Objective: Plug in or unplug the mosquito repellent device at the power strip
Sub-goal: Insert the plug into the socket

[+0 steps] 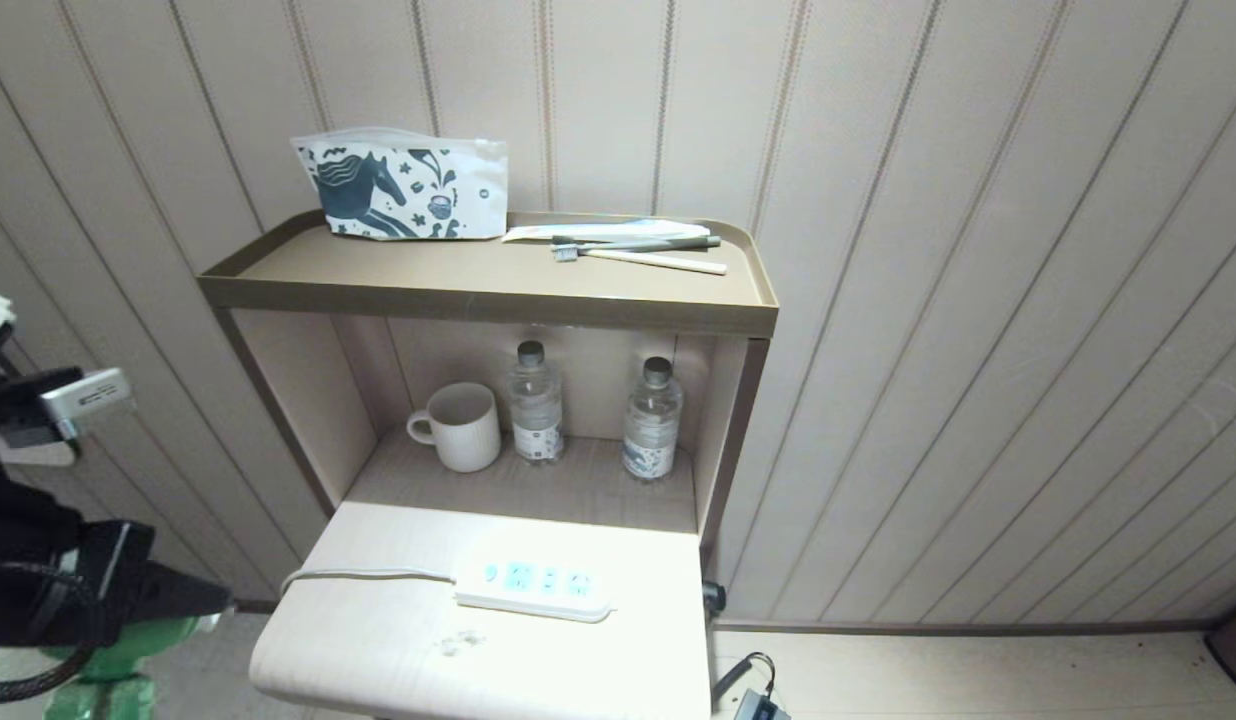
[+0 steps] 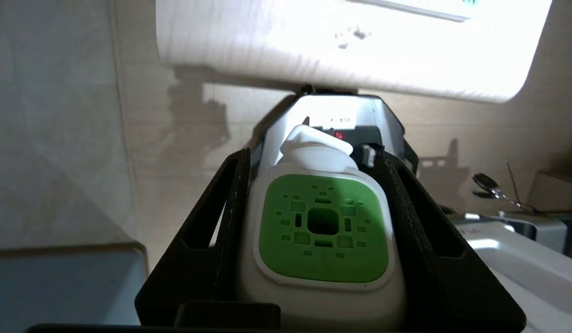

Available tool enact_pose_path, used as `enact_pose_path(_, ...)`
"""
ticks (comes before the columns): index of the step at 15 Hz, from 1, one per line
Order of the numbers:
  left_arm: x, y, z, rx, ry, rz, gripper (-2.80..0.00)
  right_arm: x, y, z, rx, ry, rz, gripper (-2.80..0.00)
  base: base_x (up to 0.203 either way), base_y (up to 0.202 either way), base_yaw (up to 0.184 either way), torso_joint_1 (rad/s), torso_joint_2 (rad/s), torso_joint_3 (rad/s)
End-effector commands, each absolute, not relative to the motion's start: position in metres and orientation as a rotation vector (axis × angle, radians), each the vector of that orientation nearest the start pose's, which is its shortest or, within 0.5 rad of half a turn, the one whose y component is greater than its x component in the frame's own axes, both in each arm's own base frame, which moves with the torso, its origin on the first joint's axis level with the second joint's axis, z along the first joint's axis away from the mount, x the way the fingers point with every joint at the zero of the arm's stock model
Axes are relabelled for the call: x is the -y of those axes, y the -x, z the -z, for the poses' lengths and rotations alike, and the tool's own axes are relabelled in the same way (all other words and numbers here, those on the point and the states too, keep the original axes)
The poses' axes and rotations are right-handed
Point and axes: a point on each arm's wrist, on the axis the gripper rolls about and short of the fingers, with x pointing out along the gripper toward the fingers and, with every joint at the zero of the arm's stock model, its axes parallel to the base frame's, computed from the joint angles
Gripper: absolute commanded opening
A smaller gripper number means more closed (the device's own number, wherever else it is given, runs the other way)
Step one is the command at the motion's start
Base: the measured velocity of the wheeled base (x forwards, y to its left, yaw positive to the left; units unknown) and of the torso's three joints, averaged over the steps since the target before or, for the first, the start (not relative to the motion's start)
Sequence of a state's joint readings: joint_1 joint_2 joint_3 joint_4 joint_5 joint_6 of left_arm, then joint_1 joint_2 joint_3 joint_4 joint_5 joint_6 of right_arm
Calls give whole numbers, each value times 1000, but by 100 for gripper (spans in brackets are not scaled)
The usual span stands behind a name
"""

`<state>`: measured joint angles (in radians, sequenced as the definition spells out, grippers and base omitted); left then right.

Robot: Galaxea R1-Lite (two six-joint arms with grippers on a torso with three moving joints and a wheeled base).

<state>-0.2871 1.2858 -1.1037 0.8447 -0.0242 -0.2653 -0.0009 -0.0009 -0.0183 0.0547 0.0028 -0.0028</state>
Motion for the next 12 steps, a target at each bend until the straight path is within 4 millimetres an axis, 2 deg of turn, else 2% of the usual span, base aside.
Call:
enact_pose_path(1,52,-183,-228,-1101,67,147,-280,0,24,-75,-37,3,-3,-280,0,0,0,0,0,0)
enact_pose_path(3,58,-203,-231,-1094,76,152,-280,0,24,-75,-37,3,-3,-280,0,0,0,0,0,0)
enact_pose_path(5,67,-211,-241,-1142,115,133,-280,0,24,-75,-37,3,-3,-280,0,0,0,0,0,0)
enact_pose_path(7,73,-202,-248,-1310,94,75,-280,0,24,-75,-37,3,-3,-280,0,0,0,0,0,0)
enact_pose_path(10,89,-197,-271,-1335,74,88,-280,0,24,-75,-37,3,-3,-280,0,0,0,0,0,0)
enact_pose_path(12,112,-192,-266,-1421,-7,128,-280,0,24,-75,-37,3,-3,-280,0,0,0,0,0,0)
